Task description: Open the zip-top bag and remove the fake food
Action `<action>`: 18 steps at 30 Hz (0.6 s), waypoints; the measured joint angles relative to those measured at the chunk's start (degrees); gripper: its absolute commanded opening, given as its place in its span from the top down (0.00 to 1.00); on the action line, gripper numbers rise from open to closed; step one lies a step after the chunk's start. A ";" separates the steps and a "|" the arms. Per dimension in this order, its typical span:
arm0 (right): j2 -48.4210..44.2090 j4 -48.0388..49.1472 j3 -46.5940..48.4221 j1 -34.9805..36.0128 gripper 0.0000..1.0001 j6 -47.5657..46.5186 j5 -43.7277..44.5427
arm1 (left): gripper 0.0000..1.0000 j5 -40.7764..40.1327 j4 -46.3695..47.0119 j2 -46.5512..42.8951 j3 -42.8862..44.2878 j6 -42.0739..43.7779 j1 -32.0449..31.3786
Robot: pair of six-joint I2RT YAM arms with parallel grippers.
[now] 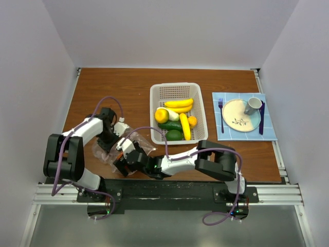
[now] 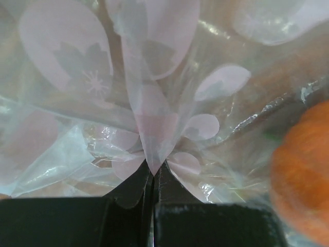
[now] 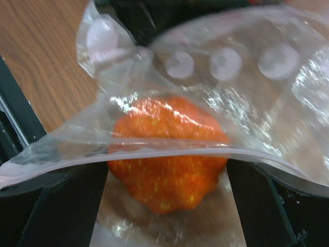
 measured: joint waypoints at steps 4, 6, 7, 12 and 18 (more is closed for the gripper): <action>2.16 0.00 2.16 0.00 0.05 0.00 -0.11 | 1.00 -0.09 0.17 -0.02 -0.50 -1.40 -4.00; 2.32 -0.07 2.19 0.00 0.13 0.00 -0.09 | 1.00 -0.11 0.07 -0.02 -0.72 -1.73 -5.27; 2.32 -0.02 2.08 0.00 0.27 0.02 -0.04 | 1.00 -0.22 0.09 -0.02 -0.74 -1.77 -5.44; 0.31 1.01 -1.31 -0.07 0.64 0.33 -0.09 | 1.00 -1.05 0.17 0.09 -0.57 -1.51 -2.95; -8.70 -0.22 -8.15 -0.33 0.65 0.87 0.17 | 1.00 -5.62 1.92 4.46 3.21 -1.05 2.95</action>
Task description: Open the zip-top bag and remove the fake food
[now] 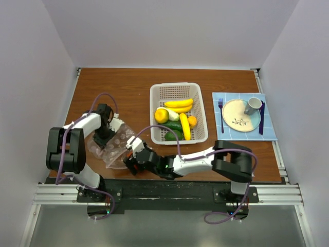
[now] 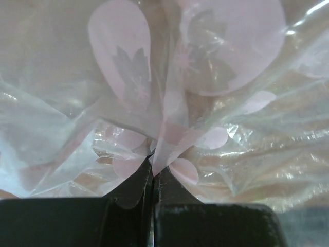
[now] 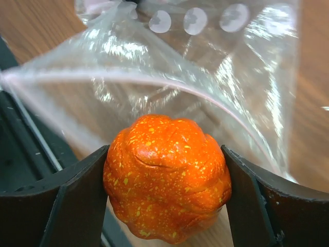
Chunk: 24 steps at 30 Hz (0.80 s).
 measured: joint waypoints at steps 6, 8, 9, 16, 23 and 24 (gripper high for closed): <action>-10.25 -3.85 -3.15 -0.17 0.67 -0.50 1.79 | 0.57 -2.93 1.44 3.91 4.15 -0.57 0.96; -14.69 -6.38 -3.85 -0.79 0.67 -1.07 2.19 | 0.01 -2.78 0.94 5.07 7.04 -1.36 0.94; -16.92 -7.78 -3.98 -1.68 0.67 -1.40 1.95 | 0.00 -2.49 -0.11 5.40 9.11 -2.14 0.96; -27.82 -19.02 1.42 -17.49 0.64 -2.93 2.21 | 0.00 1.75 -6.95 4.02 33.62 -6.97 0.96; -27.43 -32.94 11.54 -27.02 0.01 -3.61 6.32 | 0.00 11.45 -6.45 -12.61 36.98 -10.67 0.96; -27.34 -34.64 12.09 -27.32 0.01 -3.56 6.75 | 0.00 13.42 -5.68 -16.44 34.12 -10.80 0.96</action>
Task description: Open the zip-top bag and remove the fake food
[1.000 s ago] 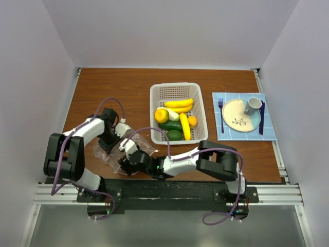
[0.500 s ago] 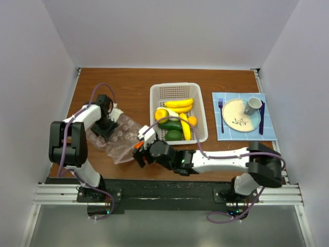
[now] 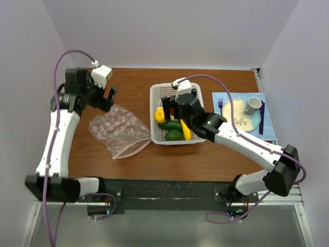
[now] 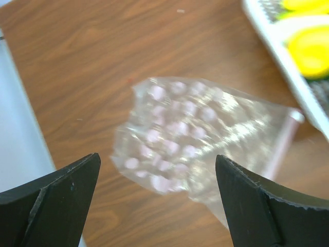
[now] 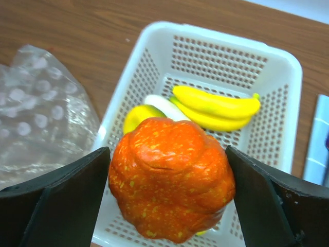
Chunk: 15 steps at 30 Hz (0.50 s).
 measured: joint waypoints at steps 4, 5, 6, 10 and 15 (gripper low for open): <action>-0.02 -5.64 0.04 -0.04 0.01 0.24 1.33 | 0.00 5.11 1.75 -12.90 -13.14 0.07 -0.02; -0.15 -6.64 -0.04 -0.04 0.01 0.31 1.46 | 0.00 5.81 1.75 -15.28 -15.91 0.15 -0.02; -0.48 -7.43 -0.20 -0.04 0.01 0.33 1.46 | 0.00 6.45 2.10 -16.96 -18.36 0.26 -0.02; -2.80 -9.90 -0.33 -0.04 0.01 0.61 2.21 | 0.00 8.24 4.15 -21.90 -23.82 0.68 -0.02; -4.02 -13.88 0.96 -0.04 0.01 1.77 4.13 | 0.00 10.43 7.89 -24.65 -24.13 0.15 -0.02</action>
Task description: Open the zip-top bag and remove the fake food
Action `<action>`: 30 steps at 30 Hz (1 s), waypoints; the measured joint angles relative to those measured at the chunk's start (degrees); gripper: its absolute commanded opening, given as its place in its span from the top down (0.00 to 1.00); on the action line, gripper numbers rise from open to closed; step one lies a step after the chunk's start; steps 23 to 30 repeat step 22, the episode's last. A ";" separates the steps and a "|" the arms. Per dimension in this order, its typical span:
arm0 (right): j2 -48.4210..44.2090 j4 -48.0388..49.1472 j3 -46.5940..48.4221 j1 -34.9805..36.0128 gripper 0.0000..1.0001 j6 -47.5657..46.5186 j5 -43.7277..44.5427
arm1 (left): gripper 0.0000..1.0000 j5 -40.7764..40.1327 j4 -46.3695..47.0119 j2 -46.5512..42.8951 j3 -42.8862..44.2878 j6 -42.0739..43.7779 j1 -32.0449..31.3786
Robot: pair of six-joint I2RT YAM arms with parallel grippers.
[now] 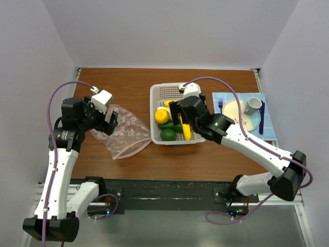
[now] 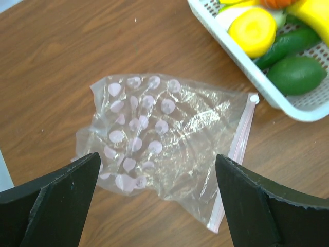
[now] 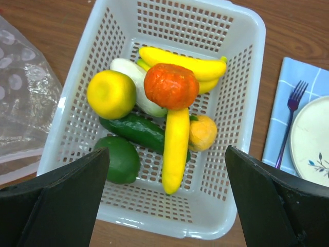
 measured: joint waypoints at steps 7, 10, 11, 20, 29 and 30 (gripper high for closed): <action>-6.25 -4.31 -6.32 0.00 0.01 2.67 1.40 | 0.00 0.63 6.16 -0.92 -2.69 -6.38 0.00; -11.63 -5.33 -10.86 0.00 0.01 3.13 1.40 | 0.00 1.29 11.21 -4.85 -8.35 -7.61 0.02; -13.05 -5.55 -11.87 0.00 0.01 3.23 1.40 | 0.00 1.22 12.90 -6.40 -10.40 -7.65 0.02; -16.13 -5.84 -14.27 0.00 0.01 3.67 1.42 | 0.00 -4.90 22.36 -10.34 -21.42 -8.11 0.02; -16.17 -5.81 -14.27 0.00 0.01 3.69 1.46 | 0.00 -7.41 24.06 -11.08 -23.50 -8.55 0.02; -16.17 -5.81 -14.27 0.00 0.01 3.69 1.46 | 0.00 -7.41 24.06 -11.08 -23.50 -8.55 0.02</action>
